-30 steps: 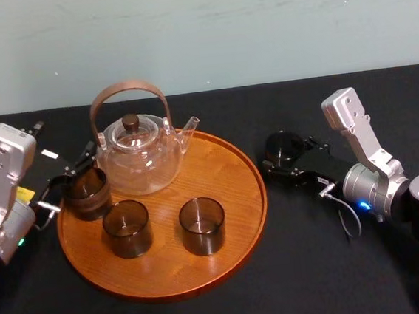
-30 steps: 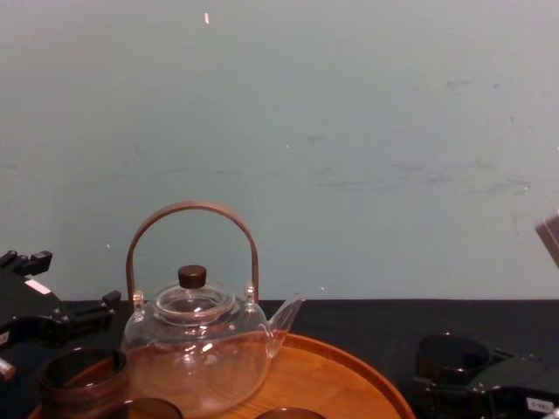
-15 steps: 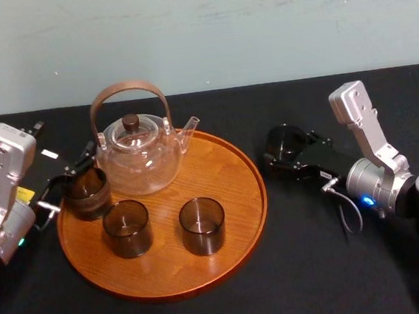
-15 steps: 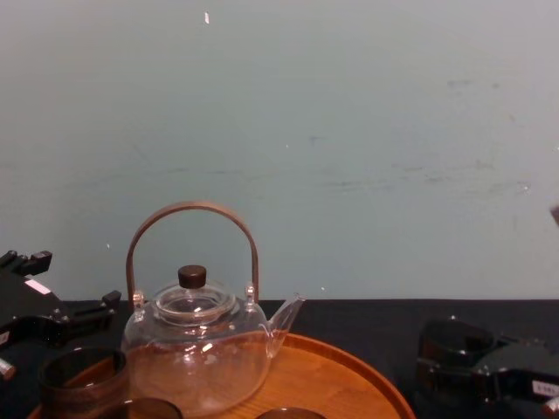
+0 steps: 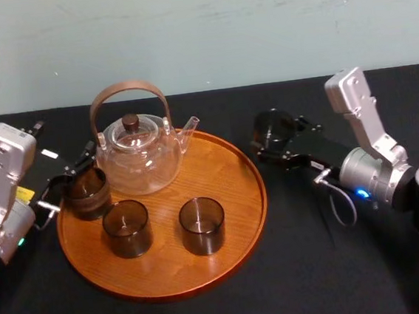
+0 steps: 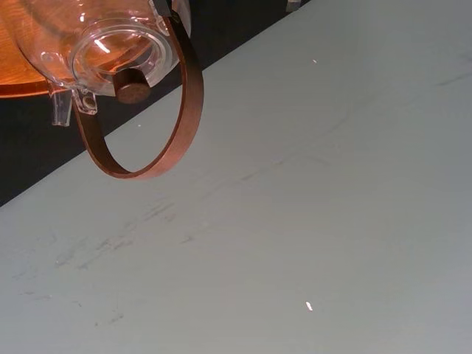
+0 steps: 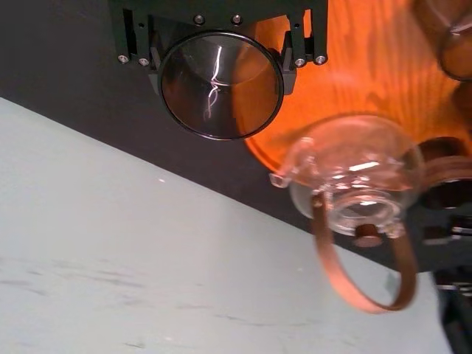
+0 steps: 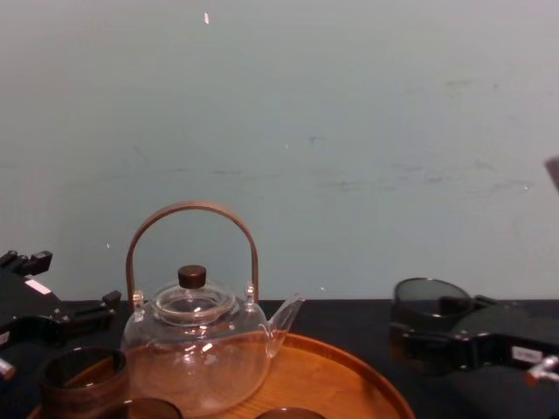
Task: Pick up the glass from the table and place it on the tray.
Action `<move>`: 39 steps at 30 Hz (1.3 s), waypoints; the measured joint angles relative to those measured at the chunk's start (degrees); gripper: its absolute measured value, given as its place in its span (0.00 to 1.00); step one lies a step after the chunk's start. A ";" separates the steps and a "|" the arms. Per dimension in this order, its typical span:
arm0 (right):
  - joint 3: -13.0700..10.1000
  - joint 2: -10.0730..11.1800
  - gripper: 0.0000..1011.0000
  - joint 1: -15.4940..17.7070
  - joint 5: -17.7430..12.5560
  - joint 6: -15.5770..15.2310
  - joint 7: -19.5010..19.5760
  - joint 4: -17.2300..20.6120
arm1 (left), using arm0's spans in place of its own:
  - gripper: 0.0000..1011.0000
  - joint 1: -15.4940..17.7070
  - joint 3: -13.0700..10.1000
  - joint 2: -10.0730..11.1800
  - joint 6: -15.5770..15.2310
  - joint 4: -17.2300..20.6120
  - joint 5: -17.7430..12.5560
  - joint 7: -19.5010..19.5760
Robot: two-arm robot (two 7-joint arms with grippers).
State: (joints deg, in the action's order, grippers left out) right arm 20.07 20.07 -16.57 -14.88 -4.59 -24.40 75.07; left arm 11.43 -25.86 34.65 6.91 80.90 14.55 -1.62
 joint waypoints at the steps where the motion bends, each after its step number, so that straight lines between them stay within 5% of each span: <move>1: 0.58 -0.16 0.90 -0.19 0.06 -0.02 -0.30 0.14 | 0.99 0.00 0.00 0.00 0.00 0.00 0.00 0.00; 9: 3.41 -1.79 0.90 -2.30 0.38 0.59 -1.93 -1.97 | 0.99 0.00 0.00 0.00 0.00 0.00 0.00 0.00; 19: 6.60 -4.48 0.89 -5.95 1.41 2.56 -3.17 -8.90 | 0.99 0.00 0.00 0.00 0.00 0.00 0.00 0.00; 39: 9.13 -7.10 0.90 -8.59 3.95 2.57 -2.83 -14.96 | 0.99 0.00 0.00 0.00 0.00 0.00 0.00 0.00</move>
State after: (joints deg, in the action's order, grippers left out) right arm 29.19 12.97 -25.16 -10.92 -2.02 -27.23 60.11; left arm 11.43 -25.86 34.65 6.91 80.90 14.55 -1.62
